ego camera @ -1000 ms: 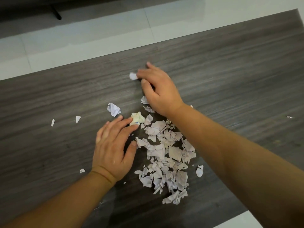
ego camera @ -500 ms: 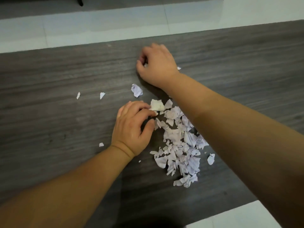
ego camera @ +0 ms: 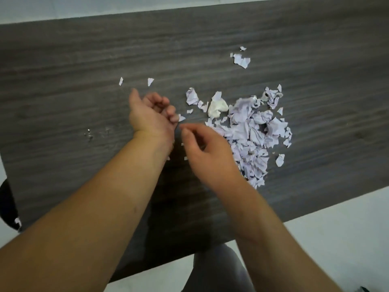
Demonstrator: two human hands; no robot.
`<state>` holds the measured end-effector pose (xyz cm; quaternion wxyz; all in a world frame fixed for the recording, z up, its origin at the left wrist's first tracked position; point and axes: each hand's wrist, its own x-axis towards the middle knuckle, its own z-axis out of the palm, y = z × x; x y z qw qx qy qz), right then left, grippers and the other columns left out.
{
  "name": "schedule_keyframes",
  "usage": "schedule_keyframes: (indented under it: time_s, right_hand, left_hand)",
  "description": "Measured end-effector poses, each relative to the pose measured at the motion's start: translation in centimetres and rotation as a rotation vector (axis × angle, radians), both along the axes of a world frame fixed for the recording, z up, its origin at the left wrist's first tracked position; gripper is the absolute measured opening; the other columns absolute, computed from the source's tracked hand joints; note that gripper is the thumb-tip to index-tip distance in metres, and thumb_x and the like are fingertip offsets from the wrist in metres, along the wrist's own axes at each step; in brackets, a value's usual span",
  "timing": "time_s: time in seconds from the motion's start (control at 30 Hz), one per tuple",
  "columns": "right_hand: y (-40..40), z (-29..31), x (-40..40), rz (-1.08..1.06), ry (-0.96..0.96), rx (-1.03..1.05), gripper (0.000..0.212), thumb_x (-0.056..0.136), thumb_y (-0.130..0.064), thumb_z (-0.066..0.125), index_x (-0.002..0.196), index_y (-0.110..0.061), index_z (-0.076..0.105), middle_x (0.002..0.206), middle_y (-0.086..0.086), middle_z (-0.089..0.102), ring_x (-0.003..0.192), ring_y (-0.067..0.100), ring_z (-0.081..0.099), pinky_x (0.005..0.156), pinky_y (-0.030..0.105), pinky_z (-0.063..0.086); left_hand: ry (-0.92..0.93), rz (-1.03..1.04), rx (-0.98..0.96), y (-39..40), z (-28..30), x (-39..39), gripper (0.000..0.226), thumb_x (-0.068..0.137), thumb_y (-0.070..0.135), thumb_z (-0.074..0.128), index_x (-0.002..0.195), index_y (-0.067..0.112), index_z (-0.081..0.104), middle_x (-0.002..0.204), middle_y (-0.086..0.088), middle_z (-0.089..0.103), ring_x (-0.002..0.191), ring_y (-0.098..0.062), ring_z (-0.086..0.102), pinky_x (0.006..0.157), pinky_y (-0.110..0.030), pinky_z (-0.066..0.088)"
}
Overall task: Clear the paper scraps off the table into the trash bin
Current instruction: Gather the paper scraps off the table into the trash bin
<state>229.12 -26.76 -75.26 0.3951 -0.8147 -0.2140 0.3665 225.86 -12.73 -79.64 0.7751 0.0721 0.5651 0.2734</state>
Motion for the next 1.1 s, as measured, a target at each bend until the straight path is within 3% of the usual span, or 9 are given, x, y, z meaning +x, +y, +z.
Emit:
schedule_keyframes:
  time_s: [0.17,0.27,0.4,0.53,0.6,0.73,0.83,0.97,1.1]
  right_hand:
    - [-0.6,-0.5,-5.4,-0.156,0.194,0.052,0.029,0.101,-0.033,0.076,0.129,-0.031,0.079,0.113,-0.001,0.074,0.102,0.007,0.071,0.093,0.017,0.054]
    - [-0.3,-0.4,-5.9,-0.239,0.196,0.128,0.022,0.097,-0.021,0.082,0.117,-0.03,0.084,0.107,0.005,0.076,0.099,0.016,0.074,0.096,0.035,0.06]
    - [-0.4,-0.4,-6.1,-0.35,0.311,0.241,0.024,0.093,-0.01,0.082,0.094,-0.034,0.085,0.093,-0.001,0.083,0.079,0.01,0.073,0.072,0.023,0.06]
    - [-2.3,-2.1,-4.1,-0.375,0.156,0.061,0.026,0.094,-0.012,0.08,0.09,-0.037,0.081,0.081,-0.009,0.078,0.072,0.006,0.07,0.07,0.021,0.057]
    - [-3.8,-3.1,-2.4,-0.299,0.037,-0.039,0.023,0.097,-0.013,0.077,0.102,-0.035,0.081,0.087,-0.01,0.077,0.075,0.003,0.068,0.072,0.019,0.055]
    - [-6.8,-3.8,-0.2,0.072,-0.247,-0.19,0.037,0.099,-0.015,0.074,0.131,-0.032,0.077,0.095,-0.012,0.065,0.08,0.004,0.06,0.077,0.012,0.047]
    - [-9.0,-3.1,1.2,0.077,-0.4,0.002,0.033,0.1,-0.015,0.067,0.129,-0.026,0.077,0.096,-0.007,0.063,0.086,0.003,0.061,0.082,0.009,0.044]
    - [-13.8,-3.6,5.0,-0.305,-0.71,-0.039,0.029,0.099,-0.009,0.058,0.121,-0.008,0.077,0.118,0.015,0.065,0.115,0.007,0.059,0.105,0.018,0.042]
    - [-17.4,-5.4,6.8,-0.472,-0.591,-0.181,0.042,0.107,-0.013,0.051,0.145,0.003,0.06,0.149,0.026,0.053,0.143,0.027,0.049,0.121,0.018,0.03]
  left_hand:
    - [-0.025,-0.052,-0.071,-0.1,0.5,-2.2,0.06,0.107,0.061,0.036,0.071,0.017,0.055,0.066,-0.003,0.058,0.049,-0.018,0.045,0.054,-0.025,0.03]
    - [0.006,-0.058,-0.066,0.0,0.7,-2.8,0.06,0.107,0.06,0.037,0.07,0.017,0.055,0.065,-0.002,0.059,0.05,-0.017,0.046,0.053,-0.025,0.031]
    - [0.078,-0.101,-0.041,-0.5,0.8,-2.5,0.057,0.109,0.054,0.037,0.069,0.018,0.054,0.061,-0.001,0.058,0.048,-0.016,0.045,0.052,-0.025,0.03]
    - [0.394,-0.43,0.403,-0.9,0.4,-2.6,0.046,0.11,0.033,0.045,0.068,0.021,0.059,0.069,0.001,0.066,0.055,-0.015,0.054,0.056,-0.029,0.041]
    - [0.566,-0.616,0.786,-0.2,-0.2,-3.9,0.034,0.106,0.029,0.051,0.075,0.026,0.067,0.082,0.005,0.07,0.075,-0.012,0.061,0.075,-0.032,0.05]
    - [0.913,-0.801,1.402,4.3,-2.0,-7.4,0.027,0.095,0.025,0.056,0.115,0.025,0.074,0.126,-0.001,0.067,0.121,-0.024,0.058,0.106,-0.03,0.04]
    - [1.051,-0.952,1.408,7.0,-3.2,-8.7,0.049,0.094,0.031,0.053,0.142,0.026,0.062,0.157,0.002,0.053,0.149,-0.025,0.043,0.123,-0.037,0.028]
    - [1.071,-1.085,1.414,6.3,-4.2,-8.4,0.053,0.101,0.036,0.047,0.152,0.028,0.055,0.168,0.004,0.044,0.162,-0.022,0.026,0.133,-0.048,0.011]
    - [0.98,-1.064,1.431,3.4,-4.1,-7.3,0.048,0.101,0.029,0.046,0.145,0.022,0.064,0.164,0.002,0.05,0.162,-0.024,0.03,0.134,-0.049,0.009]
